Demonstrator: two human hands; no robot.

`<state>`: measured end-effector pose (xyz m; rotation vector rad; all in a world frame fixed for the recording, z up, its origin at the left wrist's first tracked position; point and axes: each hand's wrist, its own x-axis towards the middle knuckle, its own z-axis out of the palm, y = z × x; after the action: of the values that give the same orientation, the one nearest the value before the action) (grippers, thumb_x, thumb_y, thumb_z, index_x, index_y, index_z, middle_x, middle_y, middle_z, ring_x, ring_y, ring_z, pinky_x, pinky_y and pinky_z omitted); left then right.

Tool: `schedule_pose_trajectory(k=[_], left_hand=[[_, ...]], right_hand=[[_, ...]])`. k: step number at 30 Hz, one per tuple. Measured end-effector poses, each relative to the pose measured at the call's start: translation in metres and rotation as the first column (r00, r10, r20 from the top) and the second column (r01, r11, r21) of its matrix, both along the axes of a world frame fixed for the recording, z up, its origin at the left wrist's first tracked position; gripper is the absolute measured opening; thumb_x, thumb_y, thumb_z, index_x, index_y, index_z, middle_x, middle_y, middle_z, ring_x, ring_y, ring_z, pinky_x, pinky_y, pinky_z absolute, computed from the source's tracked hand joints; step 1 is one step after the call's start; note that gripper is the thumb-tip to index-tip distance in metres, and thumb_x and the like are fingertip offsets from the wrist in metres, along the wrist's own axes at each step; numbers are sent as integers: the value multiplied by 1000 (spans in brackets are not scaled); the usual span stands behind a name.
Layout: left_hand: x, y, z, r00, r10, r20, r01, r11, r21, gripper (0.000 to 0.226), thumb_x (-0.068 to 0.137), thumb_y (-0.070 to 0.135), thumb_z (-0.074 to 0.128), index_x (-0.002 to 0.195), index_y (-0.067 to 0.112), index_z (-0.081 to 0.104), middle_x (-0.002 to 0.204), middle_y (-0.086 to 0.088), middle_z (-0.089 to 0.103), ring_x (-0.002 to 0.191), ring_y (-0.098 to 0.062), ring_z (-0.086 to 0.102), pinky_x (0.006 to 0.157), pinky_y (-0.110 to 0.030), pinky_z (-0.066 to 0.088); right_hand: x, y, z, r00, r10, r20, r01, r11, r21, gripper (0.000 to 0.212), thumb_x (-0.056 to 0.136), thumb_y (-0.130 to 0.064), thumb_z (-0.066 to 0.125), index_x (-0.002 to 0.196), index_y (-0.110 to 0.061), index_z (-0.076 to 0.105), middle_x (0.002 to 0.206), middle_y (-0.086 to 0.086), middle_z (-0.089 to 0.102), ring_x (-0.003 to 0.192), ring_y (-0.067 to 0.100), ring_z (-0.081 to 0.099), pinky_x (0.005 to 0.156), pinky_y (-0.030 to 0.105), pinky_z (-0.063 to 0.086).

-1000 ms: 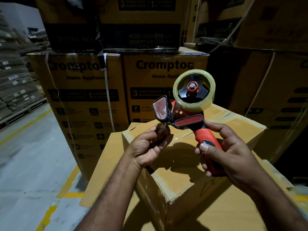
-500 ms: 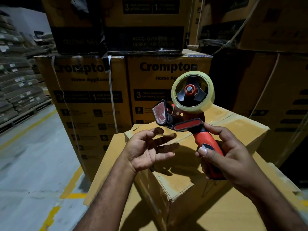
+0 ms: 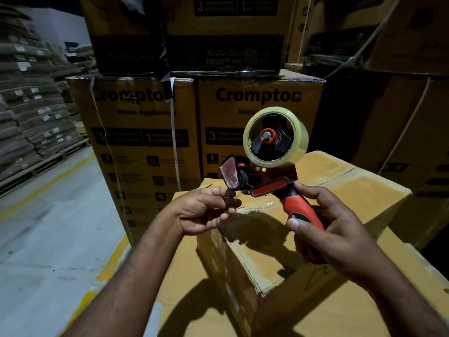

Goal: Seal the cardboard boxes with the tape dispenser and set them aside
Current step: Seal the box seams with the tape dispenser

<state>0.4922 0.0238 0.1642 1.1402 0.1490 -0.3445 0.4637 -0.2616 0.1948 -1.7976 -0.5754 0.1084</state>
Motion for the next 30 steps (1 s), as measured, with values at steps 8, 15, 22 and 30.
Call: schedule_pose_trajectory(k=[8,15,22,30], left_hand=[[21,32,55,979,-188,-74,190,736,649,20,93,-5,61,112,-1,66,91,-17,75,75,-22,74,61,-28,59],[35,38,77,984,-177,1,66,374,925,41,66,14,84,106,13,74,98,-4,78,89,-17,76,74,-32,61],[66,42,65,978,-177,108,-14,460,888,16,91,16,71,107,17,67,106,-5,72,103,-26,71,93,-51,57],[91,58,53,990,-42,135,-109,375,921,3,94,12,67,96,9,66,97,-7,69,86,-19,69,69,-30,59]], right_hand=[[0,12,-7,996,47,78,-39,993,-110,62,76,-37,71,130,-57,49,103,0,60,73,28,69,55,38,59],[7,33,-24,968,-1,250,71,960,-272,67,84,-45,68,142,-56,38,111,-17,55,82,7,64,59,17,52],[1,66,-36,932,-33,360,186,898,-399,70,94,-36,65,150,-48,27,108,-16,47,95,7,54,79,24,55],[-4,85,-44,927,-151,344,282,884,-372,67,94,-35,65,151,-42,30,124,3,64,100,18,59,84,32,53]])
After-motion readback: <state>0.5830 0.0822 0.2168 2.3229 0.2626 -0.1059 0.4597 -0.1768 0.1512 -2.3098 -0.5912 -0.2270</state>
